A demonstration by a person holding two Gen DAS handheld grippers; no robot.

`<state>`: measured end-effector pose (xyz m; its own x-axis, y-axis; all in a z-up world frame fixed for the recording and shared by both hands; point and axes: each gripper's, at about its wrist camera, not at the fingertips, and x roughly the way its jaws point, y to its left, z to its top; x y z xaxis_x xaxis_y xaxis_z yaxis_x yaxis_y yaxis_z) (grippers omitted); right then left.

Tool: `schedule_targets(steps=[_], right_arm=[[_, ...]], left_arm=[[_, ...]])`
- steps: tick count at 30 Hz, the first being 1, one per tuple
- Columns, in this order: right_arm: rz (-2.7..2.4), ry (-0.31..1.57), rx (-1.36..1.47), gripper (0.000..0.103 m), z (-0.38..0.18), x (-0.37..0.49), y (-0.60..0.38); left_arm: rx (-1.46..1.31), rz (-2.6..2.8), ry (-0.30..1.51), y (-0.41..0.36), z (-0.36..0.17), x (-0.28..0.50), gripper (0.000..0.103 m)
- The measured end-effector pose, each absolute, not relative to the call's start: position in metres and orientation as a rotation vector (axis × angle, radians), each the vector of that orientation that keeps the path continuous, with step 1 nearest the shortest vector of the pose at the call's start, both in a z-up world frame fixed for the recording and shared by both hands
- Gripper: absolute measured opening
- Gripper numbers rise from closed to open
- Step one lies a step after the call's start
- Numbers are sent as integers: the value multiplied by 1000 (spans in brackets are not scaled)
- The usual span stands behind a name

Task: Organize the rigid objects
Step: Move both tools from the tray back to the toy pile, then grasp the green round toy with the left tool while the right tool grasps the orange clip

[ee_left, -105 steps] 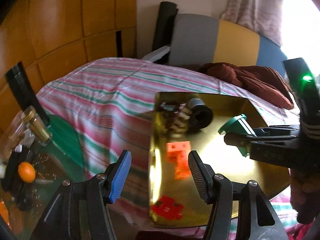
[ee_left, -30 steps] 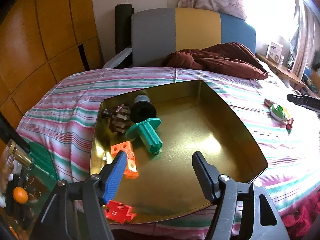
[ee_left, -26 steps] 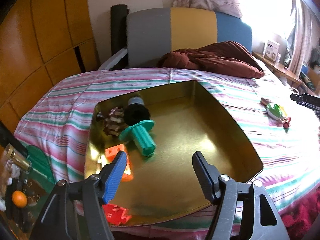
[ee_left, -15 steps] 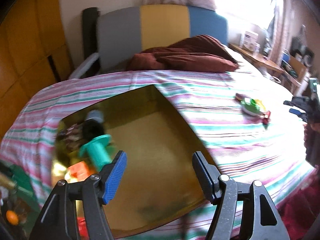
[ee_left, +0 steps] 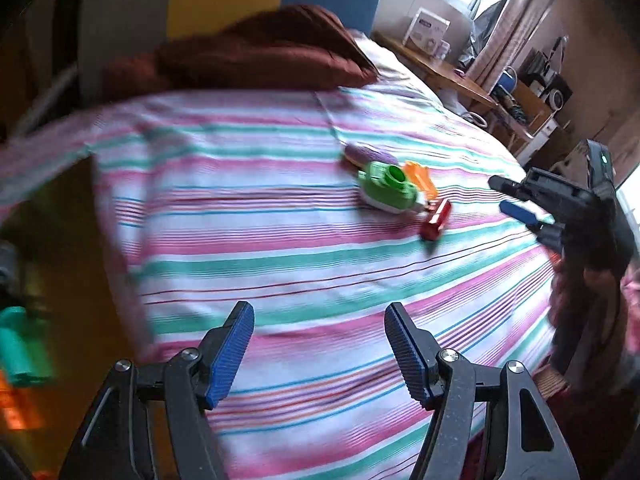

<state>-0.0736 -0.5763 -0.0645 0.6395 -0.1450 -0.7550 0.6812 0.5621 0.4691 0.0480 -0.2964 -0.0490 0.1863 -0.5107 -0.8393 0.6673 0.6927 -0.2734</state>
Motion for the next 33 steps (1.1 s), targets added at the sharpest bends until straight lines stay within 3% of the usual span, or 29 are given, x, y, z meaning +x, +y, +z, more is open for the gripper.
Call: schedule_targets(steps=[9,20,27,33], right_arm=[[-500,714,888,43,-61,-74,-578],[-461,698,972,43,-63,-77,-584],[-457,694,999,43,-66,-79,-587],[-473,702,1014,43,-70,-81,-591]], left_arm=[[47,-852,1265,-376,-68,79,69],[-128,-713,1403,-440,-98,119,76],[28,-697,1308,-479,-102,121,80],[198,-797,1217,-470,-102,111,71]])
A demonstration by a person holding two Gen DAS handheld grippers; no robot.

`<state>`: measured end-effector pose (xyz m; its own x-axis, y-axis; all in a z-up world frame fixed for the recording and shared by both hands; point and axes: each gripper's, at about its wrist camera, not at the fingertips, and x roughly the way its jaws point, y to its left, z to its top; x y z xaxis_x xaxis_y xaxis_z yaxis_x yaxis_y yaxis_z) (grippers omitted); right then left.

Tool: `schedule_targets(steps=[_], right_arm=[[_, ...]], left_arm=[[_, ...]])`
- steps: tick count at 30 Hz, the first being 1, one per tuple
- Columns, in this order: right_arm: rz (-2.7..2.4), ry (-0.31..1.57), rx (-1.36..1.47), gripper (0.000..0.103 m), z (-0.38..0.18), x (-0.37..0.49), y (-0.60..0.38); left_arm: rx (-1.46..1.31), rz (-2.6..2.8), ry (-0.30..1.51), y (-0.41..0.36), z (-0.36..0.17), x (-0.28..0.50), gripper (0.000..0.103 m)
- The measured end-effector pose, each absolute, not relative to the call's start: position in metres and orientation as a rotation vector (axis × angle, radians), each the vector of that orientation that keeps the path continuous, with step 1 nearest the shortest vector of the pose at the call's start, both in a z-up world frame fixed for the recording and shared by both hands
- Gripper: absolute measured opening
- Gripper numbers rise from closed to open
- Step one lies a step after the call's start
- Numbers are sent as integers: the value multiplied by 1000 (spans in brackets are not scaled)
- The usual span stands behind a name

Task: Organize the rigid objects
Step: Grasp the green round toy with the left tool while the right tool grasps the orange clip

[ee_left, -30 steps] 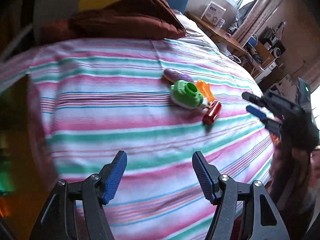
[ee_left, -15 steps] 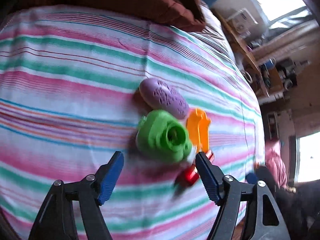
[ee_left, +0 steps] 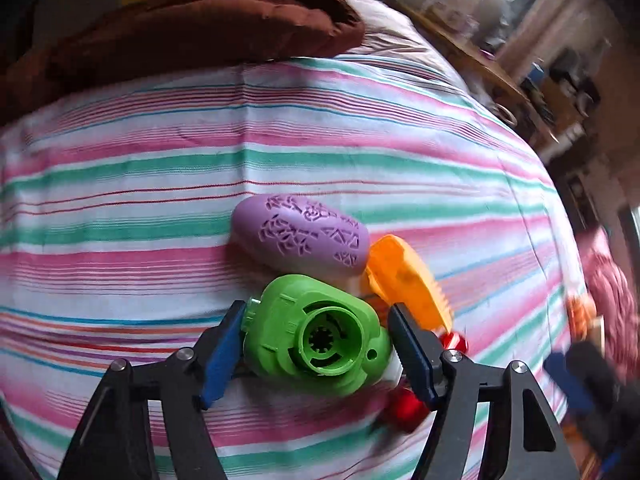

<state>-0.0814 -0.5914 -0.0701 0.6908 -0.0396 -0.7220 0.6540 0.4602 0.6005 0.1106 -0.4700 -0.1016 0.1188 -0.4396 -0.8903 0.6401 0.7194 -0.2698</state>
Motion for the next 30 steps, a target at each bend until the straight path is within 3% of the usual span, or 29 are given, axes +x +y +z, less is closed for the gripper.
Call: schedule_targets(steps=[12,17,22,30], right_arm=[[-470,783,977,43,-79,-69,-584],[-477,810,963,43,-83,-67,-583],[-482,814,960,43,-84,-67,-582],[-476,811,941,43,-80,-67,-578]], left_arm=[[404,-1026,1157,-400,-98,70,72],[278,-962,1254,-367,-94,79,82],[78,-860,1298,-328,-80,78,82],[74,-784,1303,-352,-76,69,82]])
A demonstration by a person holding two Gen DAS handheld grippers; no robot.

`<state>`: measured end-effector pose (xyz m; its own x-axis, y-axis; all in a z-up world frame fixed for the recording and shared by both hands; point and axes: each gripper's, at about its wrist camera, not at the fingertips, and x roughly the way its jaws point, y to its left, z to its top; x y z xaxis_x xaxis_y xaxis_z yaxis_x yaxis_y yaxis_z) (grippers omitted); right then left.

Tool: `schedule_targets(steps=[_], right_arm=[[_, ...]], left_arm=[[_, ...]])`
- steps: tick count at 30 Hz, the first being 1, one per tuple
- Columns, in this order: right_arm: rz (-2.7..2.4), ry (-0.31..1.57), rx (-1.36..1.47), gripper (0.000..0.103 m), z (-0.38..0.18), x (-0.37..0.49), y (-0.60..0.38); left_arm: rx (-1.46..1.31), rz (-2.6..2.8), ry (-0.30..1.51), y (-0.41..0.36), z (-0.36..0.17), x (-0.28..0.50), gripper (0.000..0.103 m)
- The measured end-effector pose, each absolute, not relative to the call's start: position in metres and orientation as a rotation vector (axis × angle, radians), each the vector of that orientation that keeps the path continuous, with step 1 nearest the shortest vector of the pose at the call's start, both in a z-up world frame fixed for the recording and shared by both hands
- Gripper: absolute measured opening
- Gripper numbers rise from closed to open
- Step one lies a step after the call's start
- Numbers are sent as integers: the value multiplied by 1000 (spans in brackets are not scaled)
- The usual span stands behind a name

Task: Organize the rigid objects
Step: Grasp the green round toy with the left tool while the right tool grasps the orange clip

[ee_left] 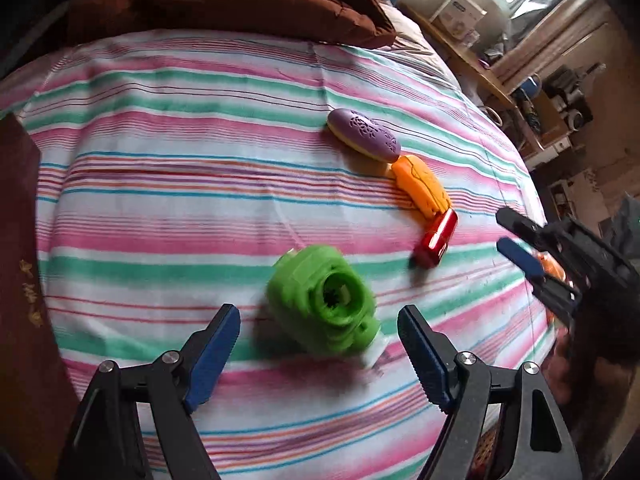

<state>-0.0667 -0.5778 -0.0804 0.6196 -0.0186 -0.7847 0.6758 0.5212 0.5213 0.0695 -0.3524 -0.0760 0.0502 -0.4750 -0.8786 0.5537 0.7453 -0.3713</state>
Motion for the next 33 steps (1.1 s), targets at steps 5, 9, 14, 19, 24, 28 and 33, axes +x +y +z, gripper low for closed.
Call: schedule_targets(steps=[5,9,14,19,24,28,33], right_arm=[[-474,807,949,43,-81,-66,-581],[-464,824,930,43,-82,-62,-579],[-461,854,869,43,-82,-55,-571],[-463,906,835,43,-91,-50,-565],[-449,940,653,43,-82,-39,-545],[-346,1020,420,43,-68,-4,-527],[-281,1171,214,43,-83,45,-518]], left_arm=[[190,-725,1280,-384,-95,66,74],[310,-816,1176,-386,-93,46,65],[365,-894,1112,-359,-92,37,65],[332,-916,1100,-335,-93,39,65],[292,-934,1109,-332,-95,38,65],[285,-936,1107,-332,-94,39,65],[257,-936,1110,-328,-95,40,65]])
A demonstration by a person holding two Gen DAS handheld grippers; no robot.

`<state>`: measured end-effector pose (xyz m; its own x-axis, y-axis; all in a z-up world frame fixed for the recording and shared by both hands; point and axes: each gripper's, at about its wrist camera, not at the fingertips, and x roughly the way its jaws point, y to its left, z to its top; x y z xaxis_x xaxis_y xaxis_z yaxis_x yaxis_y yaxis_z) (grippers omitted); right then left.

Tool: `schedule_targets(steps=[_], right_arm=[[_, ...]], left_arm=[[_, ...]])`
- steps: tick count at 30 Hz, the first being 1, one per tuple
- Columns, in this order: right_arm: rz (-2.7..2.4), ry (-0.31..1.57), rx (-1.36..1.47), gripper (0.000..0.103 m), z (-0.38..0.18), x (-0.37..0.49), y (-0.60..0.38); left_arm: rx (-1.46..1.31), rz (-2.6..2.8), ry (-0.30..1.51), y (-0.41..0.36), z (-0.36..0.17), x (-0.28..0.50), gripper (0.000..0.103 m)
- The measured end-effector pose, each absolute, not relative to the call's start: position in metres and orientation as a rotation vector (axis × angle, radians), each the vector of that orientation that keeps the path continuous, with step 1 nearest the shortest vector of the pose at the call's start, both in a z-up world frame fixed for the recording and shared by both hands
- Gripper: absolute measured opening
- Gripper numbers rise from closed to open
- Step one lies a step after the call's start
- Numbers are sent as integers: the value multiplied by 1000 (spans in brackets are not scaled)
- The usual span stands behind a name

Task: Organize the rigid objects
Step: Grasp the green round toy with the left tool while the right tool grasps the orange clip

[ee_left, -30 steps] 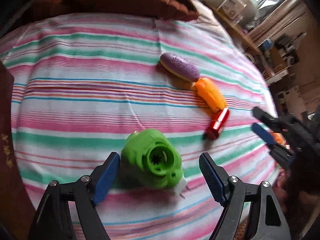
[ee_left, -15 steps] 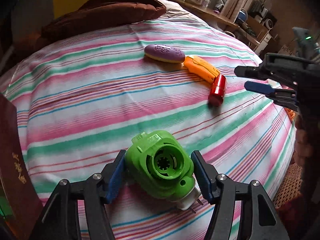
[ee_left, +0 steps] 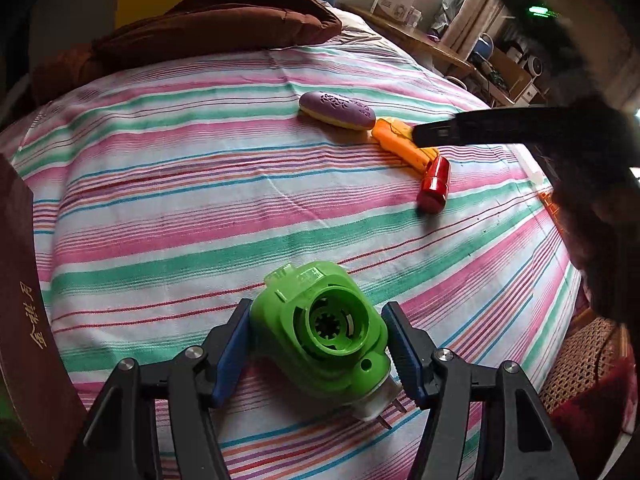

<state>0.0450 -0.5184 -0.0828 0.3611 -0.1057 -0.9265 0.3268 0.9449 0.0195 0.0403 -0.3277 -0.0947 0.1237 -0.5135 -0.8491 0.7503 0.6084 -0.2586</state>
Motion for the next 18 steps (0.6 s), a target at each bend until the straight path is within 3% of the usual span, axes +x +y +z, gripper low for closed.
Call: schedule_targets(steps=[4,6,7,8,18], right_arm=[[-313,1228,146,46,-102,68,-523],[-282,1259,188,41,-114,74,-526],[-290,1272,193,28,-121,76,-528],[-296,1250,189,24,-121,75,-528],[-312,1085,272,24,-80,38,-527]], left_arm=[[231,-934,1127,-325,-95,44,65],[233,-932,1125,-325,-95,43,65],[235,-931,1123,-325,-95,43,65],[235,-931,1121,-325,-95,43,65],[253,-930,1085,-324,-95,37,65]])
